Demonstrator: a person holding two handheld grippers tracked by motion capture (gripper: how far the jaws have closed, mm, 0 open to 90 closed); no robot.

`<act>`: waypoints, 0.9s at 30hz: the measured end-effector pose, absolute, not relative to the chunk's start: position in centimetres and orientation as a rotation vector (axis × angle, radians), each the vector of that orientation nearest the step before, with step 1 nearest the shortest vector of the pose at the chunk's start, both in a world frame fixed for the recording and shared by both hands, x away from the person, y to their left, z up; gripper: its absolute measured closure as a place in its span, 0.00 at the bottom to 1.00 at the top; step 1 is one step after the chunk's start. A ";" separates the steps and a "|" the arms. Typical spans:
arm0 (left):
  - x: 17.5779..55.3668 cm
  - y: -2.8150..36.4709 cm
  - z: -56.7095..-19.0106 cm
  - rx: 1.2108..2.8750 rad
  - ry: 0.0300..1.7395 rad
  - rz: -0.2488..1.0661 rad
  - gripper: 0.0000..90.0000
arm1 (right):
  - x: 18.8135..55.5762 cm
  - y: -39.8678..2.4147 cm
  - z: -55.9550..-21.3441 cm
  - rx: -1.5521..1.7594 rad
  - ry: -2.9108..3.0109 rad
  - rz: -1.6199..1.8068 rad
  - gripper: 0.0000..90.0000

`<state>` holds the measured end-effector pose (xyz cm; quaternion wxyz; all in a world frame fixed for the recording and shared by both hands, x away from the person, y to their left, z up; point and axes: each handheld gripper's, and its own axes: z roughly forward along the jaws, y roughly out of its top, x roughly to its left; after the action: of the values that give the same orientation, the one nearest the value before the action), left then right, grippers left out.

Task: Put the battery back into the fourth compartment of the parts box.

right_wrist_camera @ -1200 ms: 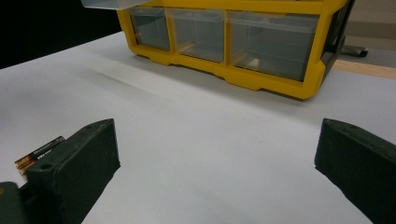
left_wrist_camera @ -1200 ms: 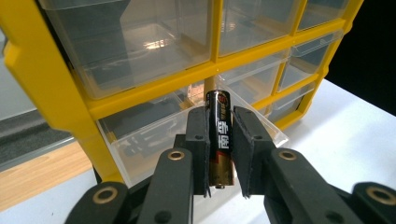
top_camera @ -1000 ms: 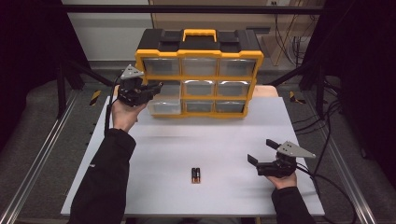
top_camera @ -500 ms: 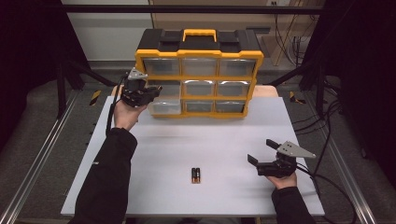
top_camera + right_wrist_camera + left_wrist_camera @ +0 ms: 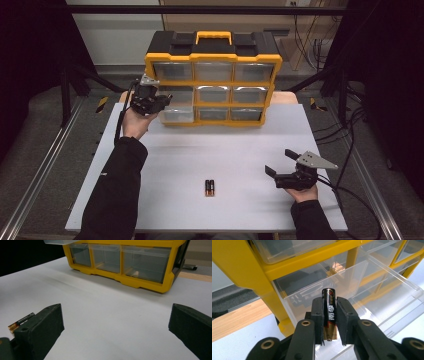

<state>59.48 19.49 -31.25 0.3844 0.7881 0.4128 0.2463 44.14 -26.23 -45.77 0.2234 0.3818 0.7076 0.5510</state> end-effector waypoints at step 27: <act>53.2 21.7 -30.2 1.757 0.874 0.561 0.28 | 44.1 -26.4 -45.6 1.058 1.941 1.529 0.00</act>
<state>53.21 21.72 -30.18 0.5231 0.7337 0.3649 0.2343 44.07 -26.40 -45.62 0.2249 0.3835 0.7037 0.5542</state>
